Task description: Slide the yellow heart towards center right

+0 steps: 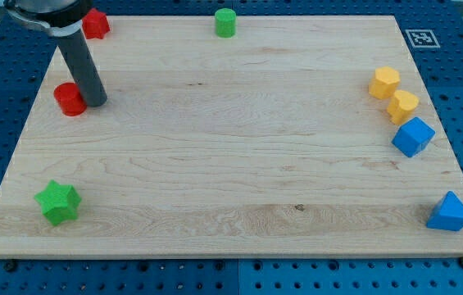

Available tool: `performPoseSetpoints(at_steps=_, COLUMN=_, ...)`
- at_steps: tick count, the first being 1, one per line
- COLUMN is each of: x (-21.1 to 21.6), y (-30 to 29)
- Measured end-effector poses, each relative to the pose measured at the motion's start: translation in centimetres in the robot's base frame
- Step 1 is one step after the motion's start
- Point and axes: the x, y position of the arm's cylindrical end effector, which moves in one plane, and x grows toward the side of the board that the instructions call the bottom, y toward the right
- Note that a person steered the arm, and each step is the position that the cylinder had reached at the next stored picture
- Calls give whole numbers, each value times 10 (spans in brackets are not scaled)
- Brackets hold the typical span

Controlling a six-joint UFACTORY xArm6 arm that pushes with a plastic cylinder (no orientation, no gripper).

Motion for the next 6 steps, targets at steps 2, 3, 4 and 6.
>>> performPoseSetpoints(at_steps=2, x=-4, y=112)
performPoseSetpoints(at_steps=3, x=-10, y=154)
performPoseSetpoints(at_steps=4, x=-10, y=166)
performPoseSetpoints(at_steps=6, x=-10, y=184)
